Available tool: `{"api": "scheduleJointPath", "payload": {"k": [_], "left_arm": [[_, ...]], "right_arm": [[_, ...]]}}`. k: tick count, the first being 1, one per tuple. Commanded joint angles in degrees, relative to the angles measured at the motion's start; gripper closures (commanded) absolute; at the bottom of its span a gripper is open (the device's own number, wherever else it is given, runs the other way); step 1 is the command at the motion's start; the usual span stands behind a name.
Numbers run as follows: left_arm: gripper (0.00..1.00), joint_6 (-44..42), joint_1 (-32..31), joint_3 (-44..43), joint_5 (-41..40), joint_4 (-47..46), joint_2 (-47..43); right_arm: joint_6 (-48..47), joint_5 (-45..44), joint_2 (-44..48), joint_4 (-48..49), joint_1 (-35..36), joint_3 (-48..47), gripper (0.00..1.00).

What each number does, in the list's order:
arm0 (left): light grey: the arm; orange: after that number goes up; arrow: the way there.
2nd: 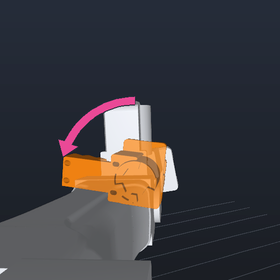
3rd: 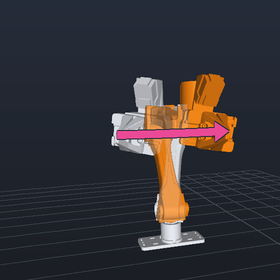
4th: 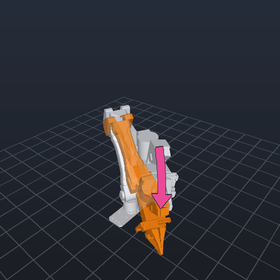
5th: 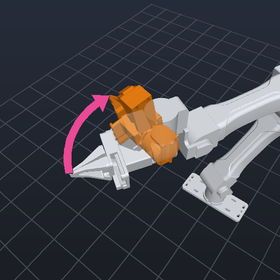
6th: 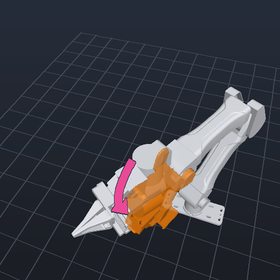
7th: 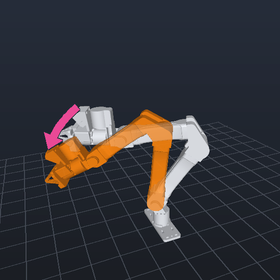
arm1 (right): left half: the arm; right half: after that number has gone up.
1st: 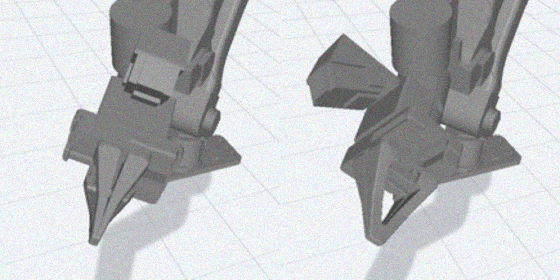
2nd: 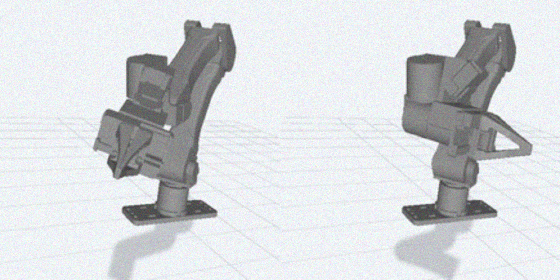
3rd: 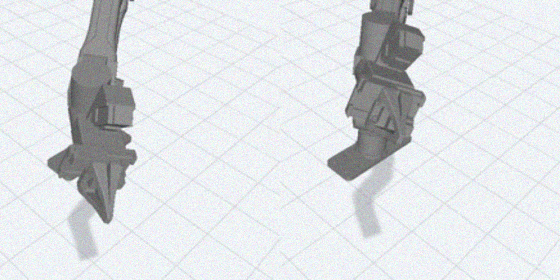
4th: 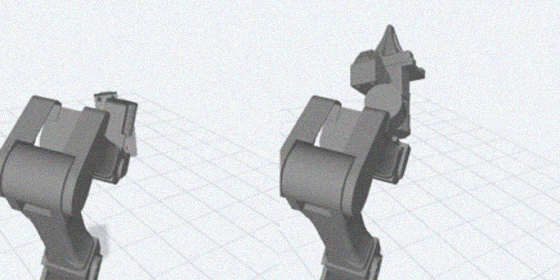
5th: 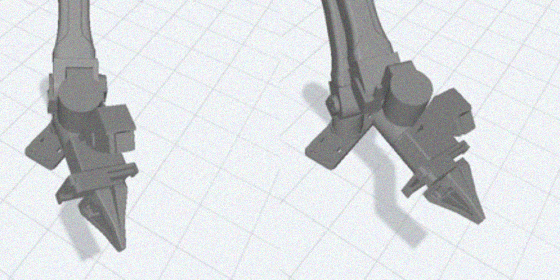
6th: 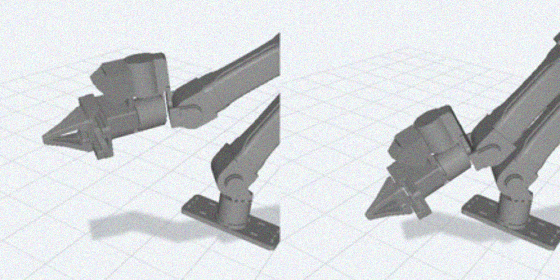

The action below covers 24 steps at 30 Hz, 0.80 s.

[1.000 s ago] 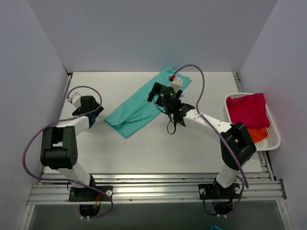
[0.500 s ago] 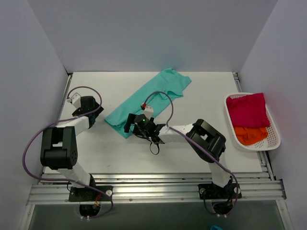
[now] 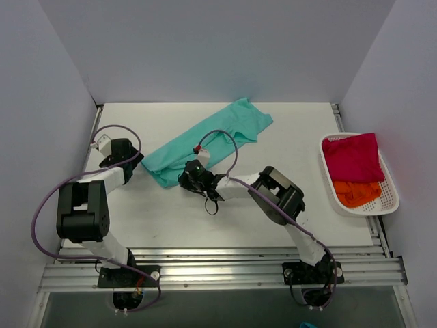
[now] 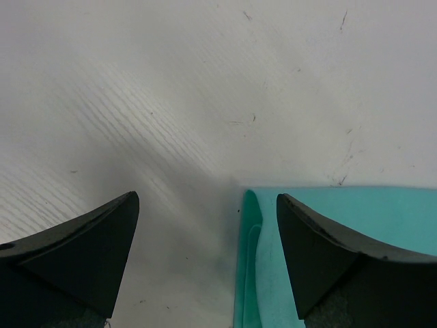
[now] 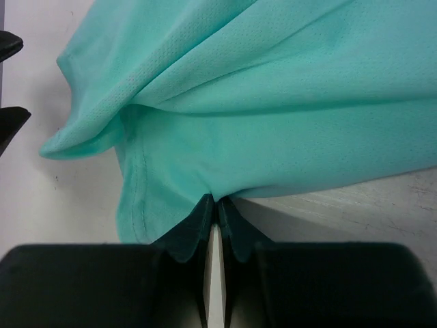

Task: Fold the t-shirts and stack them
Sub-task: Rotate the tshirt 90 degrees

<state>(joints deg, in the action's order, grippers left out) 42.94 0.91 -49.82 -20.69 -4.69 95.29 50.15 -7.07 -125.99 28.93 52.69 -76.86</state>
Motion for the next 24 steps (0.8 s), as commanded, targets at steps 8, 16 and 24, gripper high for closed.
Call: {"api": "scheduleJointPath", "payload": {"k": [8,16,24], "left_arm": [[0.09,0.4,0.9,0.0,0.6,-3.0,-2.4],[0.11,-0.6,-0.2,1.1,-0.7,-3.0,-4.9],[0.11,-2.2,-14.6,-1.8,-9.3,10.3,-13.1]], "right_arm": [[-0.1,-4.7,9.1,-4.4,-2.1,17.3,1.00],[9.2,-22.8,42.8,-23.5,-2.1,38.5,0.78],[14.7,-37.0,64.3,-44.3,-0.9,39.9,0.00]]}}
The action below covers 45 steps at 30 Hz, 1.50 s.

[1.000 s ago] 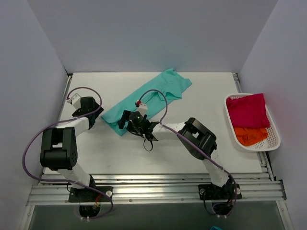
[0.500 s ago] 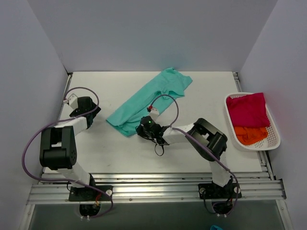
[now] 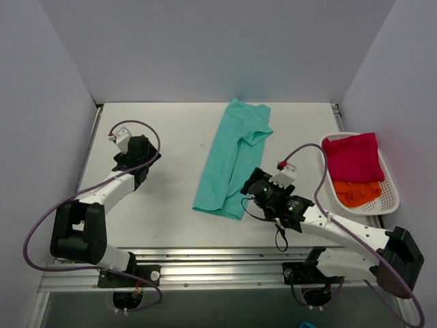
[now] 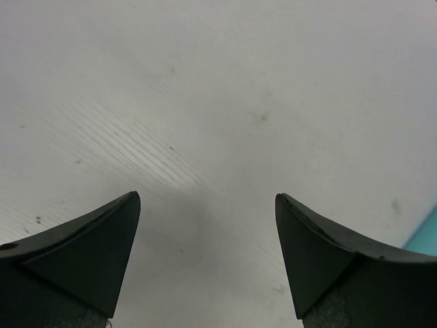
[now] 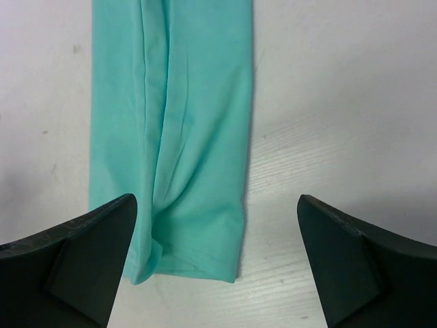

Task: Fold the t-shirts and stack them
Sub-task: Rotate the tshirt 90 degrees, then grab the bottom of the folded rectangular tshirt with both arms

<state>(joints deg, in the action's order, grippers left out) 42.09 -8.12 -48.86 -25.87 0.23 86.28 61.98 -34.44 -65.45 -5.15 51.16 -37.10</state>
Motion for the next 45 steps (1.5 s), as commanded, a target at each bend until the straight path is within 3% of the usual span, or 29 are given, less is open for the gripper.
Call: {"api": "scheduleJointPath", "payload": {"k": [1,4,9,13,19,23,37,42,43,45], "left_arm": [[0.11,-1.2,-6.9,-2.9,-3.9,6.1,-5.5],[0.11,0.6,-11.2,-1.5,-2.4,8.0,-8.1],[0.11,2.9,-19.6,1.0,-2.2,10.3,-10.4],[0.11,4.9,-24.9,3.8,-3.2,12.8,-12.8],[0.11,7.7,-31.9,11.2,-2.9,12.3,-18.2],[0.10,8.5,-33.0,15.0,0.0,7.4,-19.0],[0.10,7.5,-33.4,15.6,2.2,-3.0,-9.0],[0.10,7.4,-33.4,15.9,3.3,-5.9,-6.7],[0.10,7.4,-33.4,15.9,3.8,-6.5,-6.3],[0.10,7.4,-33.4,16.0,4.5,-8.0,-5.0]], "right_arm": [[2.0,-9.8,4.5,-9.8,0.7,-0.1,0.00],[-1.7,-8.9,4.6,-4.9,0.9,-0.3,0.00],[-5.0,-2.8,-4.7,4.8,1.1,0.1,0.00],[-4.8,3.1,-12.1,14.6,2.6,1.1,0.11],[-2.3,4.3,-14.5,17.5,6.1,4.1,0.29],[0.2,3.8,-14.0,18.6,7.1,6.7,0.37],[-1.9,1.1,-22.4,19.6,5.4,2.5,0.41],[-2.3,2.7,-26.1,21.0,5.0,1.7,0.63],[-2.3,2.8,-26.5,20.9,5.1,1.4,0.75],[-2.1,3.0,-26.9,20.8,5.0,1.4,0.87]]}}
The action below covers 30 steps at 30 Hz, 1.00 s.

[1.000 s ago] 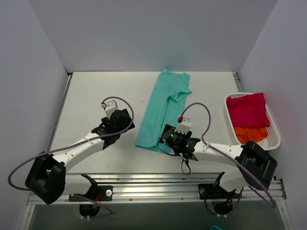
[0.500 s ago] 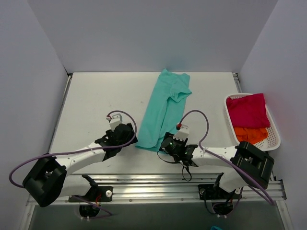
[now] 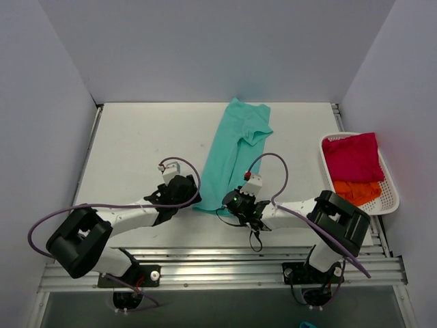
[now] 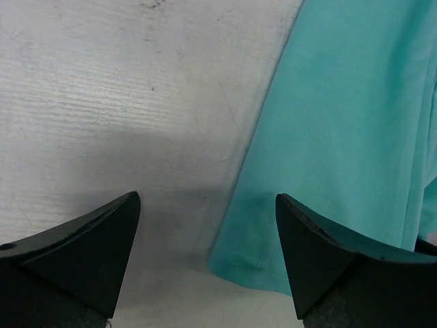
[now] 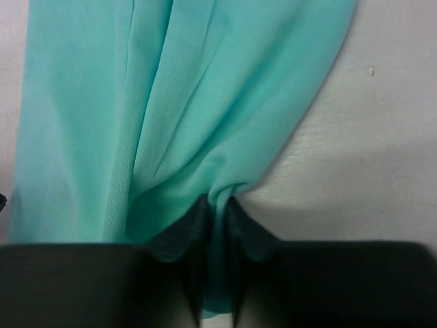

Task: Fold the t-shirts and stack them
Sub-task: Grab the bottom of the folded rectangular tshirt with both arms

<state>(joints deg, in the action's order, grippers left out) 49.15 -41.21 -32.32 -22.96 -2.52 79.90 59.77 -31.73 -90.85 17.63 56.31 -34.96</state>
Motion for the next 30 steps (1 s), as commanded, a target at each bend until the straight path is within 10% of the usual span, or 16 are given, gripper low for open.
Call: {"api": "scheduleJointPath", "payload": {"k": [1,14,24,30], "left_arm": [[0.10,0.3,-0.3,-0.6,2.4,-6.2,1.8],[0.23,0.3,-0.6,2.1,9.4,-14.8,5.9],[0.97,-0.5,-1.2,2.5,15.1,-20.2,8.9],[0.98,1.9,-1.3,4.0,10.3,-15.3,5.5]], "right_arm": [[0.3,0.1,-1.5,-2.6,-0.2,-0.5,1.00],[0.6,-0.8,-0.2,-3.5,-1.4,1.4,1.00],[1.4,-1.2,0.9,-5.4,-1.4,2.4,1.00],[5.7,-3.5,7.0,-10.8,-0.8,5.9,1.00]]}}
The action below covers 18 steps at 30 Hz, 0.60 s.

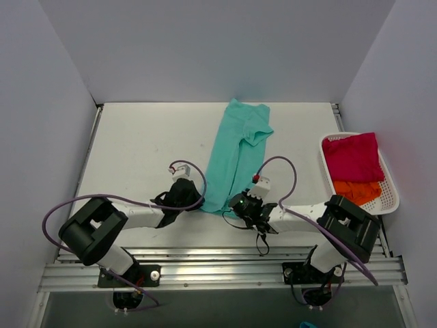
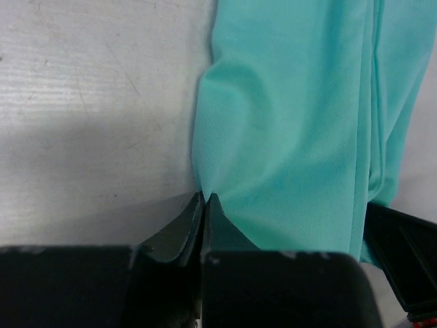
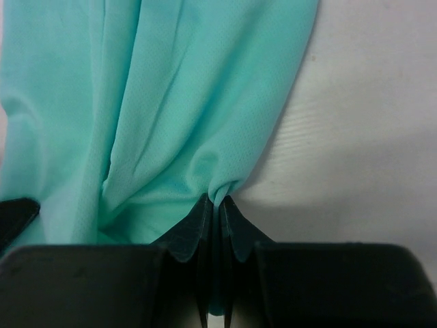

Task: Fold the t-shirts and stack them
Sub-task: Grab the bottom of the folded rectangular tshirt with both arms

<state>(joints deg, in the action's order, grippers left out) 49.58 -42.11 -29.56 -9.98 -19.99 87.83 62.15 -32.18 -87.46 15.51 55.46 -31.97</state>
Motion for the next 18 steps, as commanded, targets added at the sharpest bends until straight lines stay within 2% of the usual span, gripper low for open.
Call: {"api": "scheduleJointPath", "payload": {"k": [1,6,11,13,15,16,18], "left_arm": [[0.98,1.8,-0.5,1.8,-3.5,3.5,-3.6],[0.98,4.6,-2.7,3.7,-7.7,9.1,-10.3],[0.98,6.3,-6.6,3.8,-10.5,13.1,-13.7],[0.98,6.2,-7.9,2.8,-11.3,14.7,-13.8],[0.98,6.5,-8.5,2.3,-11.4,15.3,-13.0],[0.98,6.5,-8.8,2.1,-11.5,15.3,-12.8],[0.98,7.1,-9.7,2.4,-11.6,15.1,-12.1]], "right_arm": [[4.2,-3.7,6.2,-10.3,0.3,3.7,1.00],[8.2,-4.7,13.8,-17.3,2.3,7.8,1.00],[11.2,-5.3,20.6,-20.3,3.5,10.3,1.00],[11.1,-4.6,22.0,-19.7,4.0,11.1,0.88],[11.3,-4.5,22.3,-20.1,4.4,11.3,0.63],[11.5,-4.5,22.5,-20.4,4.7,11.1,0.59],[12.4,-4.7,22.7,-21.2,5.2,11.1,0.58]]}}
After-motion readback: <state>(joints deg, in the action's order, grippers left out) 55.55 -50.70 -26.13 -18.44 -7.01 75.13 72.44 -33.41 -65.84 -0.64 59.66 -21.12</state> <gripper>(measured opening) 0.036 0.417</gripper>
